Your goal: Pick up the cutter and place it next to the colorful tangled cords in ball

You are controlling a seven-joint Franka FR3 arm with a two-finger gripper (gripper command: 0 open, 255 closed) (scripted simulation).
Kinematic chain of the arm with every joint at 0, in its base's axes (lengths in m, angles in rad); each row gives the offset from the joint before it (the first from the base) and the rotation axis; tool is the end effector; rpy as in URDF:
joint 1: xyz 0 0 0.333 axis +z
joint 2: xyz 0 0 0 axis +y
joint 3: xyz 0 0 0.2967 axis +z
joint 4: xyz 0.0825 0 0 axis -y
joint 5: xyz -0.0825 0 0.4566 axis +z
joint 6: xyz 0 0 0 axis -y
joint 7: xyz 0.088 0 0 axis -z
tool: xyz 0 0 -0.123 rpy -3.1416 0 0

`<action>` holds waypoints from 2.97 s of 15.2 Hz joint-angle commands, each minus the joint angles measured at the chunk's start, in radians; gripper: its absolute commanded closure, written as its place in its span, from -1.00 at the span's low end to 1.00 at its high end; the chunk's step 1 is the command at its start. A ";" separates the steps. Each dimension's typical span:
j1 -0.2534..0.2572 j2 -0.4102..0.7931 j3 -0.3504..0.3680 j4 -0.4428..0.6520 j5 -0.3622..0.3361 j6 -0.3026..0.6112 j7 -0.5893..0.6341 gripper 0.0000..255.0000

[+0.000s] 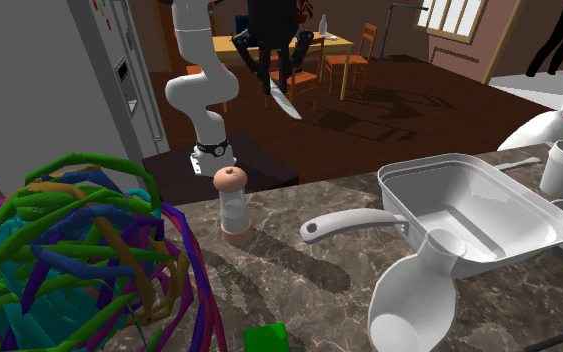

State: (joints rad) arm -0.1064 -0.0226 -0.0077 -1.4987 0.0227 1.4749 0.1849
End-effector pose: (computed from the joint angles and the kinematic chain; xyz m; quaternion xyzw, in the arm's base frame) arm 0.6067 -0.0666 0.6337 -0.9889 0.1479 0.0010 0.0114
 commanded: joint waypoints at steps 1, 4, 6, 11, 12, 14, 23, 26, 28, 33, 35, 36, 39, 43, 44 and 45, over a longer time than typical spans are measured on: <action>0.000 -0.010 0.000 -0.041 0.000 0.031 -0.001 1.00; 0.000 -0.023 0.000 -0.098 0.000 0.076 -0.002 1.00; 0.000 -0.031 0.000 -0.135 0.000 0.104 -0.002 1.00; 0.000 -0.045 0.000 -0.220 0.000 0.175 -0.003 1.00; 0.000 -0.047 0.000 -0.236 0.000 0.189 -0.004 1.00; 0.000 -0.051 0.001 -0.267 0.000 0.216 -0.004 1.00; 0.000 -0.055 0.001 -0.393 0.000 0.338 -0.006 1.00; 0.001 -0.053 0.001 -0.430 0.000 0.378 -0.007 1.00; 0.001 -0.050 0.001 -0.454 0.001 0.405 -0.008 1.00; 0.001 -0.039 0.001 -0.510 0.001 0.471 -0.009 1.00; 0.001 -0.034 0.001 -0.531 0.002 0.497 -0.010 1.00; 0.001 -0.031 0.001 -0.541 0.002 0.510 -0.010 1.00; 0.001 -0.020 0.001 -0.569 0.002 0.550 -0.011 1.00; 0.001 -0.003 0.001 -0.605 0.003 0.602 -0.013 1.00; 0.001 0.002 0.001 -0.613 0.003 0.615 -0.013 1.00; 0.001 0.007 0.001 -0.621 0.004 0.629 -0.013 1.00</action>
State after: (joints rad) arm -0.1057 -0.0211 -0.0067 -2.1139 0.0260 2.0916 0.1716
